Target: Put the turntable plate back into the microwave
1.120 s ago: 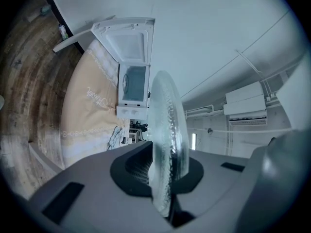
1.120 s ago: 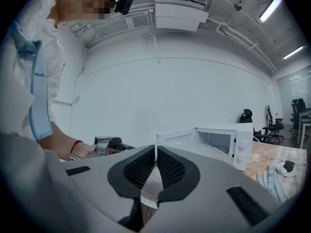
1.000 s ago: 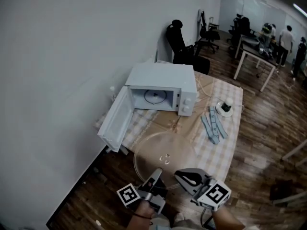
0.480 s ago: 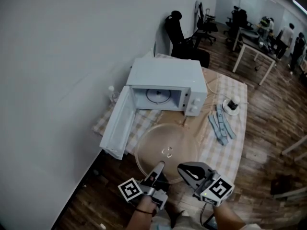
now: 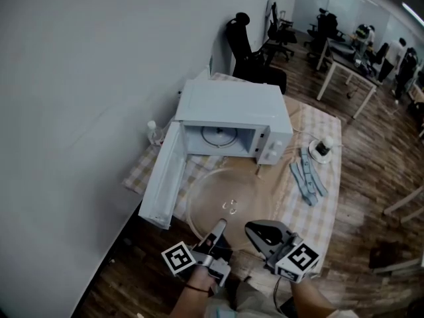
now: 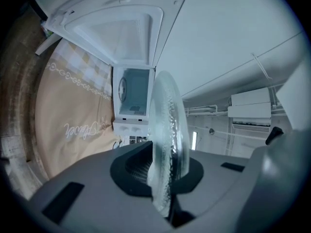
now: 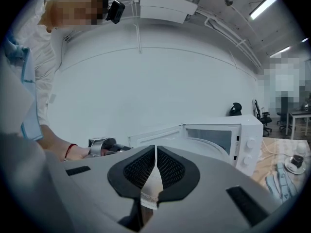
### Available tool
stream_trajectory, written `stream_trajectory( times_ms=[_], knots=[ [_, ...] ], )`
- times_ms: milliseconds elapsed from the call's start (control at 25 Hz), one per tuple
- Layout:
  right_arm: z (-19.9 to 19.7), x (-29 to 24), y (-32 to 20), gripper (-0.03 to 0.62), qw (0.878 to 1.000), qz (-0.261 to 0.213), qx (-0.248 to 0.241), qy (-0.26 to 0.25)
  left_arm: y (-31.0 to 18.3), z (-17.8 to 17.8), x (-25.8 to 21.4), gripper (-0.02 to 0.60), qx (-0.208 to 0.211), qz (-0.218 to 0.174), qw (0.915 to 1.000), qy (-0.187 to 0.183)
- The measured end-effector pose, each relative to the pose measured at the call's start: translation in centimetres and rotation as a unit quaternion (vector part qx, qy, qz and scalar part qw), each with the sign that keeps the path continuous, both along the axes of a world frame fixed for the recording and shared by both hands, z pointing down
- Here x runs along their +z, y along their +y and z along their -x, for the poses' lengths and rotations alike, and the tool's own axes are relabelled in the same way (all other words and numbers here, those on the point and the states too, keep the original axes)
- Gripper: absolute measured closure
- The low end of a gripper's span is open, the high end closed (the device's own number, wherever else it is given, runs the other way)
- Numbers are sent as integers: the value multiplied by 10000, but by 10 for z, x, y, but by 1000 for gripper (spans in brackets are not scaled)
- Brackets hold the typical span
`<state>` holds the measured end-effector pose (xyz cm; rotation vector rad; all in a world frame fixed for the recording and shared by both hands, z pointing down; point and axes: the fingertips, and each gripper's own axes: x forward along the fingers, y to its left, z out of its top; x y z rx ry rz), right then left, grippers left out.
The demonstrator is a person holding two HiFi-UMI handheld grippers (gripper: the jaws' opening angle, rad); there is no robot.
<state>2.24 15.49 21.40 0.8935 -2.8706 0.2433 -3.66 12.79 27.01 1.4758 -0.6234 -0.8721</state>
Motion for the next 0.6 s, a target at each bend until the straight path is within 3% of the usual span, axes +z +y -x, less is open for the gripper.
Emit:
stream_trajectory(
  times_ms=[600],
  knots=[
    [-5, 34, -83, 559, 9992, 231, -154, -276, -75, 0, 33, 565, -328, 126, 9994, -42]
  ],
)
